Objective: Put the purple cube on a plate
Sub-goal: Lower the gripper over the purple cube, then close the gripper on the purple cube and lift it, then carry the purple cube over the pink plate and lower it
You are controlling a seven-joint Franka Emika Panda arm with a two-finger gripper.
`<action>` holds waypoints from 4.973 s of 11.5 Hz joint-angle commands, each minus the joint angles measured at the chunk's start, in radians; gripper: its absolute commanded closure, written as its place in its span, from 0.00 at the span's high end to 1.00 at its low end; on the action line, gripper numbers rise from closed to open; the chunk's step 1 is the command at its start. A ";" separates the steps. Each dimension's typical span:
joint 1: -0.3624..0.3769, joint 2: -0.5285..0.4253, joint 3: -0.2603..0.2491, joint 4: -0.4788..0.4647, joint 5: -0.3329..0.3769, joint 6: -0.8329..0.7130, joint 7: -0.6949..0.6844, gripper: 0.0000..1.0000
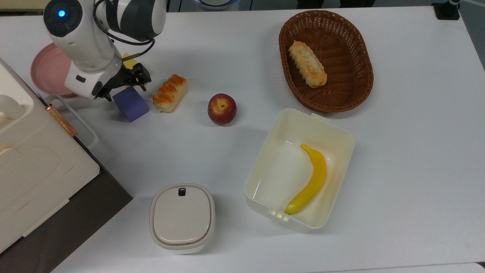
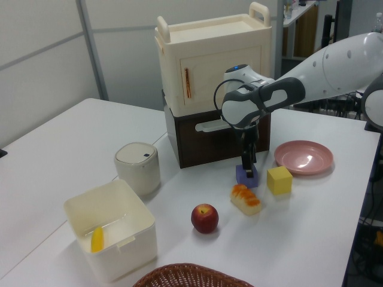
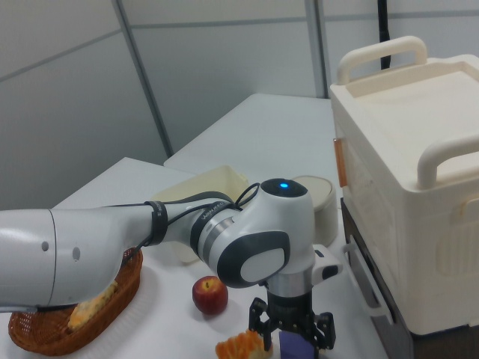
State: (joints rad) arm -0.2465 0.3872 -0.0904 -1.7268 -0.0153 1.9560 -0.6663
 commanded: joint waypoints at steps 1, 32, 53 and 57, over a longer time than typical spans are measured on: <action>-0.008 -0.011 0.001 0.007 0.029 -0.048 -0.041 1.00; 0.027 -0.060 -0.012 0.010 -0.068 -0.124 0.120 0.61; 0.062 0.018 -0.009 0.024 -0.124 -0.123 0.290 0.64; 0.032 -0.028 -0.009 0.024 -0.123 -0.127 0.261 0.64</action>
State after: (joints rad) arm -0.1975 0.4143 -0.0954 -1.6863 -0.1362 1.8526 -0.3953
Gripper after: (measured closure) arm 0.357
